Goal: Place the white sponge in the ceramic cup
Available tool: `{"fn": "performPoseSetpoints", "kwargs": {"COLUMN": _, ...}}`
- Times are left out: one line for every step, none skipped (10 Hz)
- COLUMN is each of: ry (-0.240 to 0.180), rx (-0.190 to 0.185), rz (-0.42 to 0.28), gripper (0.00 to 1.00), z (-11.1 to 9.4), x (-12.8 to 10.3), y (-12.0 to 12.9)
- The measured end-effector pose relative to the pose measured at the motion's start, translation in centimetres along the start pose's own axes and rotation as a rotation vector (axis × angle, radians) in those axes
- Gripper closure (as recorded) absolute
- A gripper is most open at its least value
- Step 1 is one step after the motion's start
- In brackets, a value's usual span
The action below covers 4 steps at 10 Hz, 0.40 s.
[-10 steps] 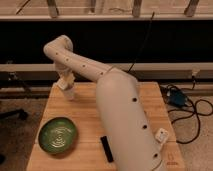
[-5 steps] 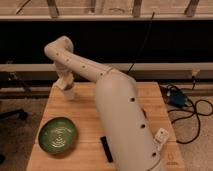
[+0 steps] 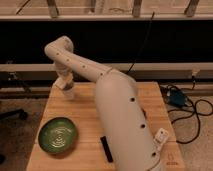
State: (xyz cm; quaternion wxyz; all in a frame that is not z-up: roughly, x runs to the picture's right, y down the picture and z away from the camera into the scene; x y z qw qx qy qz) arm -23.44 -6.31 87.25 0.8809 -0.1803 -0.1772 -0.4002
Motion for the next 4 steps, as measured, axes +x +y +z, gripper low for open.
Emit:
{"fn": "performPoseSetpoints", "kwargs": {"ry": 0.003, "rx": 0.002, "rz": 0.001, "gripper": 0.2, "z": -0.24, "x": -0.02, "y": -0.02}}
{"fn": "performPoseSetpoints", "kwargs": {"ry": 0.009, "rx": 0.003, "rz": 0.003, "gripper": 0.2, "z": -0.53, "x": 0.12, "y": 0.07}}
{"fn": "performPoseSetpoints", "kwargs": {"ry": 0.016, "rx": 0.003, "rz": 0.008, "gripper": 0.2, "z": -0.82, "x": 0.4, "y": 0.24}}
{"fn": "performPoseSetpoints", "kwargs": {"ry": 0.023, "rx": 0.006, "rz": 0.012, "gripper": 0.2, "z": -1.23, "x": 0.64, "y": 0.38}}
